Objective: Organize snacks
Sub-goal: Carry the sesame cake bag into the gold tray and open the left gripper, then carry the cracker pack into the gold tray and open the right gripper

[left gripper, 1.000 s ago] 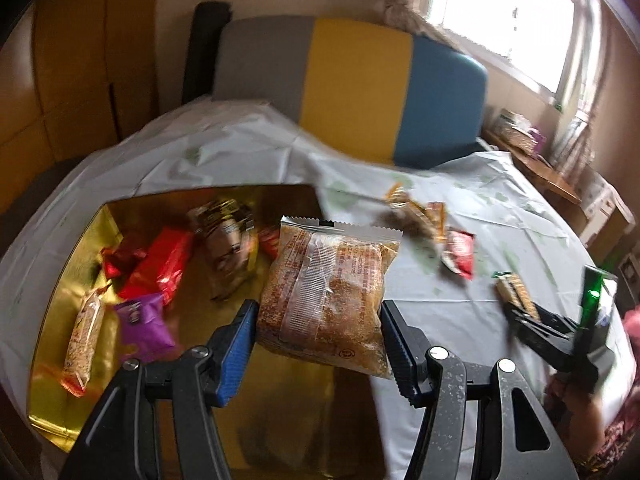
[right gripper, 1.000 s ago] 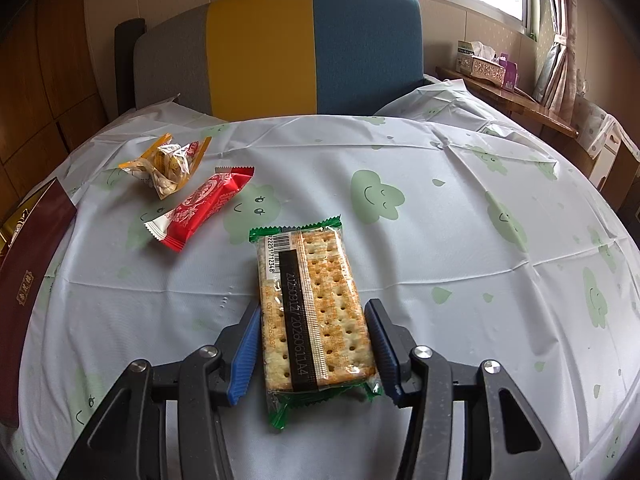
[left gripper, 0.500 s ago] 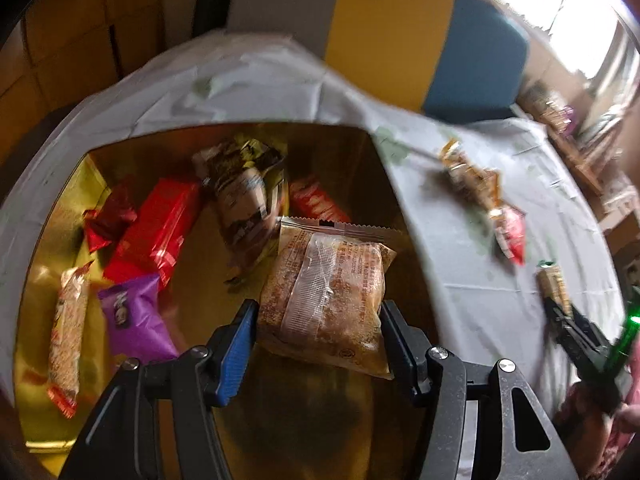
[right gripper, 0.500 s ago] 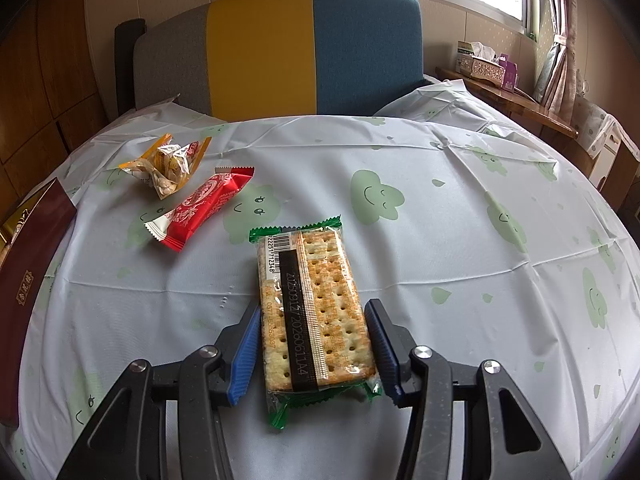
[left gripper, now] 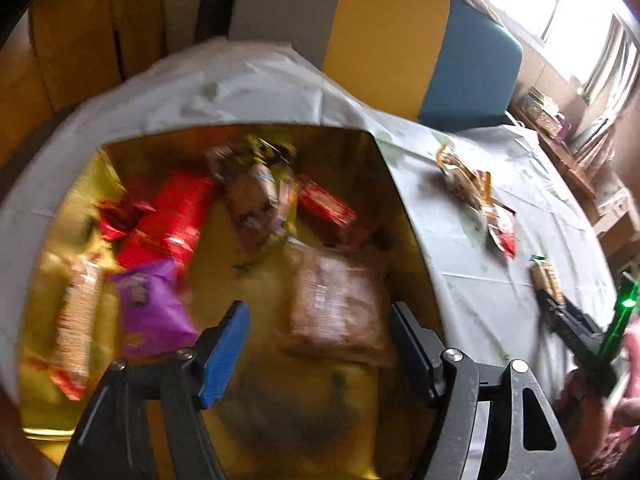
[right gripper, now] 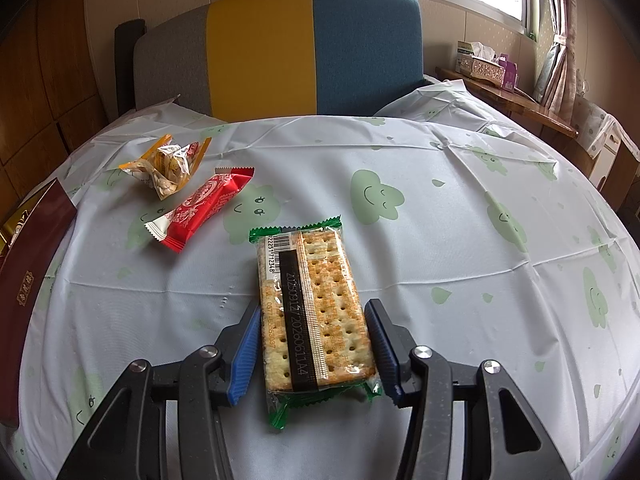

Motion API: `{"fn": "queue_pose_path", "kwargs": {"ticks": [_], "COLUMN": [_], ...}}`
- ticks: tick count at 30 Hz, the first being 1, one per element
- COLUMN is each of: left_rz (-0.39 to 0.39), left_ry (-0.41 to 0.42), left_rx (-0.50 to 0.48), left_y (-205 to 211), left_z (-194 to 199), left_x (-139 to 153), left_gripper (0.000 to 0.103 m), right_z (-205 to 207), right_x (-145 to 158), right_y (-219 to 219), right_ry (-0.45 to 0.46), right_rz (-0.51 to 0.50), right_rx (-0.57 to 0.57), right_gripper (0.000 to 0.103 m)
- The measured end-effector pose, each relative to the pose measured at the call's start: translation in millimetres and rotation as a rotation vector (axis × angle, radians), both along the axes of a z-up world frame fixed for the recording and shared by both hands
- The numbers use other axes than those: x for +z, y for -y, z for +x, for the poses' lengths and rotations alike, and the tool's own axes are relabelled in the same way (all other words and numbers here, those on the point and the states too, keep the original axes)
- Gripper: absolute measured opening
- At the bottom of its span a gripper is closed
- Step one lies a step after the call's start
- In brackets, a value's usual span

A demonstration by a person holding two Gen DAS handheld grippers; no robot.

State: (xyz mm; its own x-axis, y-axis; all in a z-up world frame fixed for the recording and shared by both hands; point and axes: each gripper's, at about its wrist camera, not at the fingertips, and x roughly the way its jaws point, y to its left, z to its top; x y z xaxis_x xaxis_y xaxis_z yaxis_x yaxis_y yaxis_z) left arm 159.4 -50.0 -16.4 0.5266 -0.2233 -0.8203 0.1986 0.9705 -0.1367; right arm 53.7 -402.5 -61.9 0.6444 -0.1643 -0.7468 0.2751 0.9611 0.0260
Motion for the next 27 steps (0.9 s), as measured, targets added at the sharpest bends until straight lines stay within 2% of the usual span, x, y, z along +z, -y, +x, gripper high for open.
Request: {"fn": "queue_pose_path", "kwargs": {"ticks": [5,10,15,23,27], "left_rz": [0.056,0.073,0.088,0.104,0.092], "left_ry": [0.046,0.047,0.041,0.066,0.075], "left_rx": [0.045,0.074,0.095,0.115,0.136], "left_y": [-22,-45,-57,-71,-81], "left_z": [-9,-16,-21,-39,-44], "left_x": [6,4,1,3,6], "left_gripper": [0.072,0.072,0.072,0.072,0.072], "right_z": [-5,-7,-11,-13,-9], "right_x": [5,15,29,74,88], "right_y": [0,-7,-29,-108,-152], "right_ry": [0.030,0.040,0.039,0.117,0.119], "right_rz": [-0.006,-0.015,0.031,0.076,0.104], "right_rx": [-0.008,0.006,0.043,0.247,0.356], "right_gripper": [0.050,0.050,0.050,0.050,0.050]}}
